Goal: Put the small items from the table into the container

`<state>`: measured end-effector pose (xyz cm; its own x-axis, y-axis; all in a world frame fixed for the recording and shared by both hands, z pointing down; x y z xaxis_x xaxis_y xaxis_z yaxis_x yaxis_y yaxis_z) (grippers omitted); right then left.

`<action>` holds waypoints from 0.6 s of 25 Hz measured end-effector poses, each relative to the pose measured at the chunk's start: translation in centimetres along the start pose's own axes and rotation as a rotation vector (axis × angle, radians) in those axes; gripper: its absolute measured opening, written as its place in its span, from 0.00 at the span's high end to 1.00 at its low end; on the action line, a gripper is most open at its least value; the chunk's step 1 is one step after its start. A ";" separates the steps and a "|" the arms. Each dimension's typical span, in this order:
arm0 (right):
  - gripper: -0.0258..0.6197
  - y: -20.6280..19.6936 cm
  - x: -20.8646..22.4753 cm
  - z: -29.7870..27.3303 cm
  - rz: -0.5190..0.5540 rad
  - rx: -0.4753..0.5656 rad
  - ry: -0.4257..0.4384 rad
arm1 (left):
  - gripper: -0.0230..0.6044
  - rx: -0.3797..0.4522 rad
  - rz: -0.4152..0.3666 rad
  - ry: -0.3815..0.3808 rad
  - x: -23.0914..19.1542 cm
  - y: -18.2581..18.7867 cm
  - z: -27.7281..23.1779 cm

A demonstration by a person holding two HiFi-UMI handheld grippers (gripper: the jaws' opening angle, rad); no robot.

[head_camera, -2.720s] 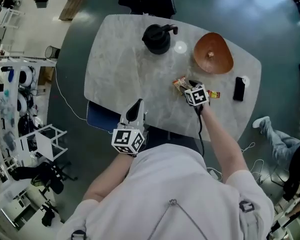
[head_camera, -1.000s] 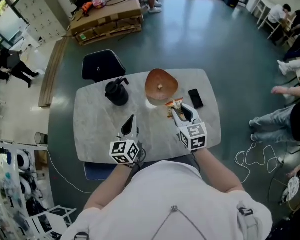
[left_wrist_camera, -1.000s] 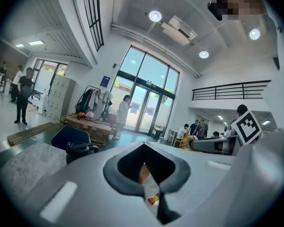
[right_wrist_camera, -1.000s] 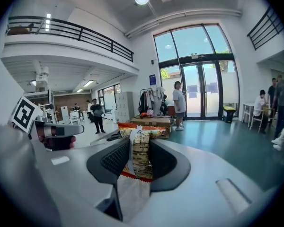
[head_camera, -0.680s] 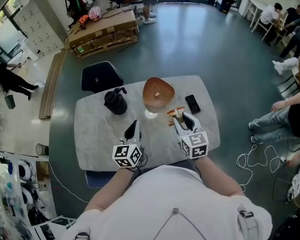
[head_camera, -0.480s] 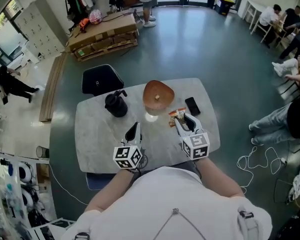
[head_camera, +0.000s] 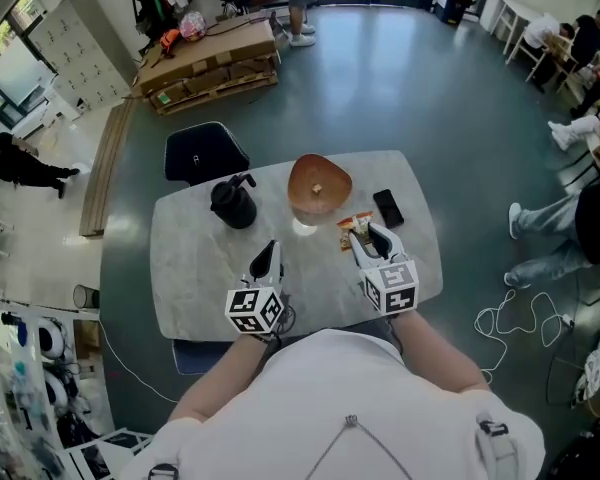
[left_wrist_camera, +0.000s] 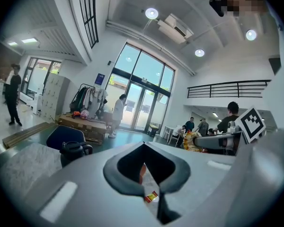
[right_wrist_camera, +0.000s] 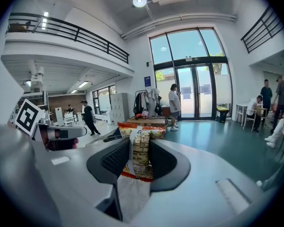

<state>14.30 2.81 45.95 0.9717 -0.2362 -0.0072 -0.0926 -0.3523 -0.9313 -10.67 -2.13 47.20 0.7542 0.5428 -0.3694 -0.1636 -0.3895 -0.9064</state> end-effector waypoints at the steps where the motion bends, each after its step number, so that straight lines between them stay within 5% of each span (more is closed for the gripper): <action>1: 0.72 -0.1 0.1 -0.2 -0.002 -0.004 0.002 | 0.96 -0.003 0.002 0.003 -0.1 -0.1 0.0; 15: 0.72 -2.2 1.9 -7.0 -0.054 -0.155 0.080 | 0.96 -0.043 0.077 0.109 -3.5 -2.0 -0.4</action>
<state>14.86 -3.20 50.54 0.9564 -0.2821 0.0760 -0.0791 -0.5004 -0.8622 -12.74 -3.53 50.41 0.8053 0.4271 -0.4113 -0.1981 -0.4601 -0.8655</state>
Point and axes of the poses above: the fingertips, and each gripper's own axes: z backward along the fingers, x to its right, y out of its top, the point moved 8 cm from there along z, backward along the fingers, and after that the axes turned 6 degrees about z, right-handed, at the moved point
